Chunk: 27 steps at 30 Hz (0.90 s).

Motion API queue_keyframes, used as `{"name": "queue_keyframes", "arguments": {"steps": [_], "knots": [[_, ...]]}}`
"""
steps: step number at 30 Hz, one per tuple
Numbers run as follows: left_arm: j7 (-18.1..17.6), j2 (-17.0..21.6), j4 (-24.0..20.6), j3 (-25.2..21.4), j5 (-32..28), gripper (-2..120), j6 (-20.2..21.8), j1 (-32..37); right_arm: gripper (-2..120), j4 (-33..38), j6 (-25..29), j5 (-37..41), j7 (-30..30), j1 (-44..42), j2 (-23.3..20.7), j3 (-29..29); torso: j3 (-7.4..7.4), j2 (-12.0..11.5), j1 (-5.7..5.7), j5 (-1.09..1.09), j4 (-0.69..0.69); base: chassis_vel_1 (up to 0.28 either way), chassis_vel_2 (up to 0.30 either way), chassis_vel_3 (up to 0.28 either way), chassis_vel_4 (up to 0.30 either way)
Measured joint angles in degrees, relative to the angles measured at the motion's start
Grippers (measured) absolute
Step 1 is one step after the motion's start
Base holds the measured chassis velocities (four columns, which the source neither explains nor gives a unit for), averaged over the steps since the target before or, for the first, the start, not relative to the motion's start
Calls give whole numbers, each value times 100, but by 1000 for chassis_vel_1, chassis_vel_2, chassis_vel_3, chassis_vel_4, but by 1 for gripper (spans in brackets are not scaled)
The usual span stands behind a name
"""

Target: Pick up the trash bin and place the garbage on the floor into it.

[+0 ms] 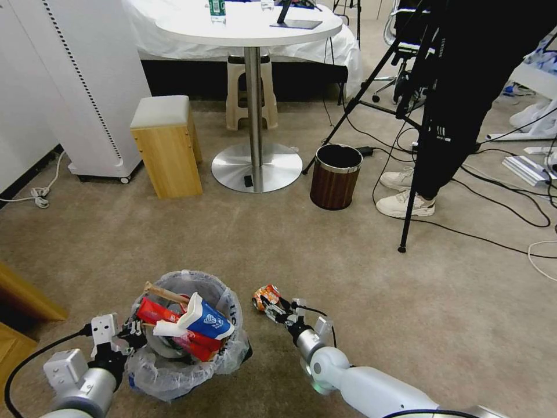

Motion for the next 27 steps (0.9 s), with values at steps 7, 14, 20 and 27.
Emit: {"name": "queue_keyframes", "arguments": {"steps": [7,14,20,27], "knots": [[-1,0,-36,-4,-4,0,0,19,82,-212,-27,-1,-85,-68,-34,30,0,0,0,0,0,0,0,0,0],[-3,-21,-73,8,-18,0,-1,29,77,-468,-35,-5,-261,58,50,75,0,0,0,0,1,0,0,0,0],[-3,-30,-117,14,-21,0,-7,36,74,-664,-44,-1,-395,143,173,74,0,0,0,0,0,0,0,0,0],[-9,-21,-283,8,-94,0,-10,104,73,-1129,-55,-64,-684,292,442,152,0,0,0,0,1,0,0,0,0]]}}
